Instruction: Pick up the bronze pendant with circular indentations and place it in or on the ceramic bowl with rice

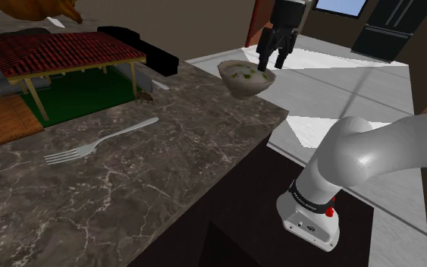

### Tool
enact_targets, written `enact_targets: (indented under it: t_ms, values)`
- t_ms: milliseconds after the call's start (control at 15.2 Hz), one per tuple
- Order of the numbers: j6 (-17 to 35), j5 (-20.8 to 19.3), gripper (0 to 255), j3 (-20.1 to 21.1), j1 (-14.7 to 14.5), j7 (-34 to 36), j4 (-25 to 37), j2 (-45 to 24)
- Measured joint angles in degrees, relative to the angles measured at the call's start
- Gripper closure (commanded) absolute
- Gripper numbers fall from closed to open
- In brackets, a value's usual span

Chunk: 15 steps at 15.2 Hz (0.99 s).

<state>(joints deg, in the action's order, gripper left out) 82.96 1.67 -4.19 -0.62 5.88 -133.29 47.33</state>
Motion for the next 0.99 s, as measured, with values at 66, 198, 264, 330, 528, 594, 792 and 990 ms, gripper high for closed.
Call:
enact_targets:
  t_ms: [66, 198, 264, 330, 528, 594, 792, 990]
  values:
    - [0.0, 0.0, 0, 0.0, 0.0, 0.0, 0.0, 0.0]
    - [2.2, 0.5, 0, 0.4, -0.9, -0.7, 0.0, -1.8]
    - [3.5, 0.8, 0, 0.7, -1.6, -1.3, 0.3, -3.1]
    - [4.7, 1.3, 0, 1.2, -2.3, -1.6, 0.3, -4.0]
    - [9.2, 2.2, 0, 1.8, -4.3, -3.9, 1.9, -9.1]
    - [10.7, 2.7, 0, 2.4, -5.1, -4.2, 2.1, -10.3]
    - [14.7, 3.7, 0, 3.4, -7.0, -6.3, 3.8, -14.7]
    - [18.3, 4.6, 0, 4.6, -8.9, -8.2, 5.0, -18.5]
